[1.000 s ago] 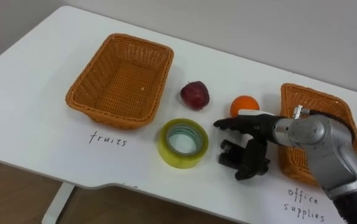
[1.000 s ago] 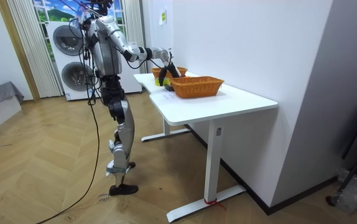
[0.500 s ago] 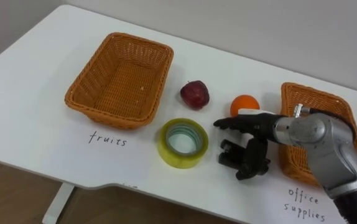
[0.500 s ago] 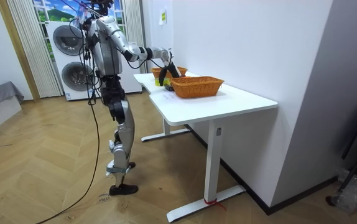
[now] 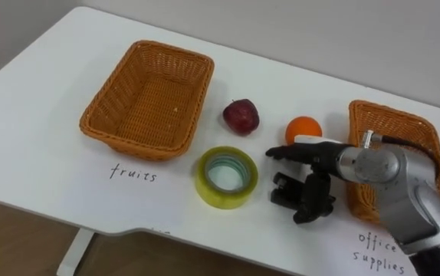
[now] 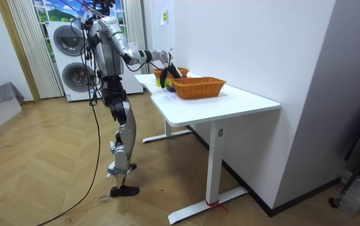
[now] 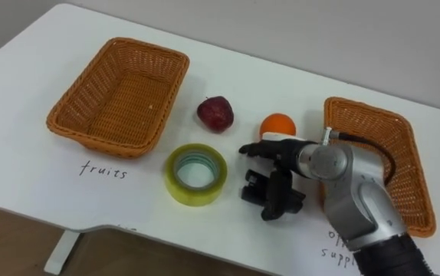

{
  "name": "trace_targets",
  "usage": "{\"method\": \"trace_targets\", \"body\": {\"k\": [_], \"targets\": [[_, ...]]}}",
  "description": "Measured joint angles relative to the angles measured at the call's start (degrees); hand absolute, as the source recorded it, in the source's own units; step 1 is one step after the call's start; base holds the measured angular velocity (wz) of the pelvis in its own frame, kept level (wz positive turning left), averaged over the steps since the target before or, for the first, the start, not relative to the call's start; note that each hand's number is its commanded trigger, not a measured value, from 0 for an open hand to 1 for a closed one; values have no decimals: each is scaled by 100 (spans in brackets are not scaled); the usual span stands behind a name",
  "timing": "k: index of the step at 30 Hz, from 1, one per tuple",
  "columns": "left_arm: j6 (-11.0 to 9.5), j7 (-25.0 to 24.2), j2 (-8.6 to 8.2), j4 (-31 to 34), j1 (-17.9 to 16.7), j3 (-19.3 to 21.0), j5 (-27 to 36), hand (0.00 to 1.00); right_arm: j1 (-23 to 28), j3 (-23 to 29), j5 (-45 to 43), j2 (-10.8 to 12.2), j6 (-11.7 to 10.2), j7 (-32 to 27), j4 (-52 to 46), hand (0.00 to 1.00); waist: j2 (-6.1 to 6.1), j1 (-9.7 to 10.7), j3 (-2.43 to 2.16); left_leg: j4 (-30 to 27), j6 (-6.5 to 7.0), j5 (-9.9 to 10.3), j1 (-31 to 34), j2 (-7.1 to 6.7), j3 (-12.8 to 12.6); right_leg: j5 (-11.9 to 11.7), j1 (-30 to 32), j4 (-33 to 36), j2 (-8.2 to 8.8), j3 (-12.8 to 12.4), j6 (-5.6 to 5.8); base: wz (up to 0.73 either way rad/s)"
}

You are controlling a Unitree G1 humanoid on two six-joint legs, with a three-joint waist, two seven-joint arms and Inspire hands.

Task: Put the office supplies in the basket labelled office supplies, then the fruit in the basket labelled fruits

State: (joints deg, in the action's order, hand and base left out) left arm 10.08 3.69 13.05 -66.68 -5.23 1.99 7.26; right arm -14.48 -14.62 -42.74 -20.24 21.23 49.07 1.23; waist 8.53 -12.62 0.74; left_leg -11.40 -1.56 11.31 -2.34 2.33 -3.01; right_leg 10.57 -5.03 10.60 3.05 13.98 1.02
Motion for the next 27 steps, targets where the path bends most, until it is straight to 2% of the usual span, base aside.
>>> {"method": "trace_targets", "body": {"k": [2, 3, 4, 7, 14, 25, 27], "targets": [[0, 12, -46, -4, 5, -6, -2, 0, 59, -2, -221, 133, 0, -80, -4, 15, -64, 5, 1, 11, 0, 0, -28, 0, -18, 0, 1, 4, 1, -22, 0, -4], [0, 11, -56, -4, 8, -6, -2, 0, 71, -2, -262, 162, 0, -104, -4, 63, -76, 5, 5, 17, 0, 0, -27, 0, -23, 0, 1, 5, 1, -27, 0, -5], [-2, 11, -73, -5, 9, -4, 2, 0, 108, -2, -302, 211, -1, -163, -4, 100, -96, 3, 7, 27, 0, 0, -26, 0, -36, 0, 4, 8, 0, -44, 0, -5], [-6, -30, -106, -25, 12, -7, 6, 0, 134, -2, -423, 289, -11, -316, 11, 100, -137, 3, 5, 21, 2, -1, -23, 0, -74, -2, 2, 16, 1, -77, -3, -7], [-25, -20, -94, -30, 12, -97, 9, 0, 101, -5, -844, 312, -6, -674, 22, 100, -129, -19, 0, 5, 5, -2, -27, -1, -86, -7, -8, 19, 0, -100, -3, 0], [-43, 34, -93, -83, 86, -101, 6, 0, 128, -49, -974, 304, 37, -616, -4, 100, -121, -4, -3, 29, 6, -2, -24, -1, -89, -7, 23, 8, -2, -117, -3, 0], [-42, 32, -91, -88, 86, -88, 5, 0, 201, -101, -992, 300, 151, -508, 1, 100, -105, -4, -10, 40, 6, -3, -23, -1, -87, -7, 31, 8, -3, -118, -3, 0]]}}
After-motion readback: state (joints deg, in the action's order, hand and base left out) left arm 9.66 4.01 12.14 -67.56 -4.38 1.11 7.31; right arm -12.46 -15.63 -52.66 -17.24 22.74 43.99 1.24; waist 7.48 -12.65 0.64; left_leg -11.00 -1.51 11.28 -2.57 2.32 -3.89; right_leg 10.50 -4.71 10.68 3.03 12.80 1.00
